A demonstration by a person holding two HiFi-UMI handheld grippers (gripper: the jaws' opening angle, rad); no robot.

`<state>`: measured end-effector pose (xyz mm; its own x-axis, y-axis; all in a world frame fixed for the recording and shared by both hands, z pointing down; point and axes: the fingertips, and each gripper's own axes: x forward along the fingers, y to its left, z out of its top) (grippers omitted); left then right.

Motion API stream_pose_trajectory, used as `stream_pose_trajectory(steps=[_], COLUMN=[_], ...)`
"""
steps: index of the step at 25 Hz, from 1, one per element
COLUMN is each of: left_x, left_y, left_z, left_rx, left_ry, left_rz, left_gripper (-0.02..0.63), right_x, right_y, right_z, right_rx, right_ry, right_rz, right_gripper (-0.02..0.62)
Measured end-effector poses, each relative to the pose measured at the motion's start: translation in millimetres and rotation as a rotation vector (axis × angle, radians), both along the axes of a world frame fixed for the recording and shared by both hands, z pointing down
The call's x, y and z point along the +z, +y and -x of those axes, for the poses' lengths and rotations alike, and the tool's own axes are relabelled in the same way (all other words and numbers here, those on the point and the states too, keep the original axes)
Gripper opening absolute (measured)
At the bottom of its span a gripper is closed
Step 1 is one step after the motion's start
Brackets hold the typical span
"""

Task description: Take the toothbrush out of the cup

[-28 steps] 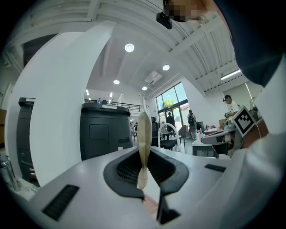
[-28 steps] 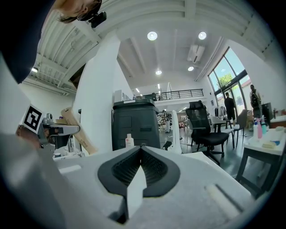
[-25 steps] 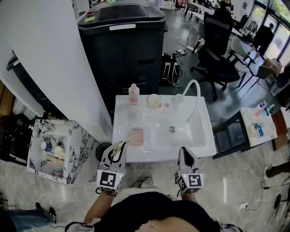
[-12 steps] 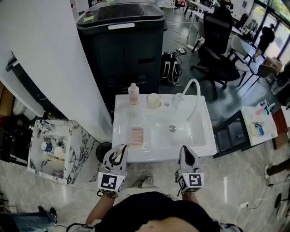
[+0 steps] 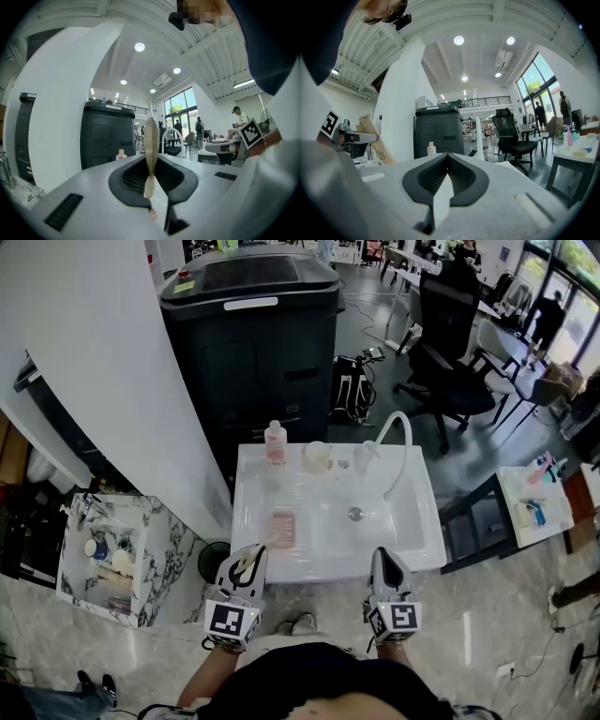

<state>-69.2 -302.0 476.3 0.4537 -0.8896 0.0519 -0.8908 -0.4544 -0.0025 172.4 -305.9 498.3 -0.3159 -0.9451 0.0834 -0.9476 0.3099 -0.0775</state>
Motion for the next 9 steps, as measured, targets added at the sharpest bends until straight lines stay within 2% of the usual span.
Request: stream_pose_trajectory(steps=[9], left_x=[14], left_y=[9], left_z=[4], left_rx=[-0.007], left_ry=[0.002], left_rz=[0.064], left_gripper=[0.027], right_x=[10], right_y=[4], right_z=[-1], right_rx=[-0.024], right_ry=[0.042], right_rz=[0.002], right_gripper=[0.005])
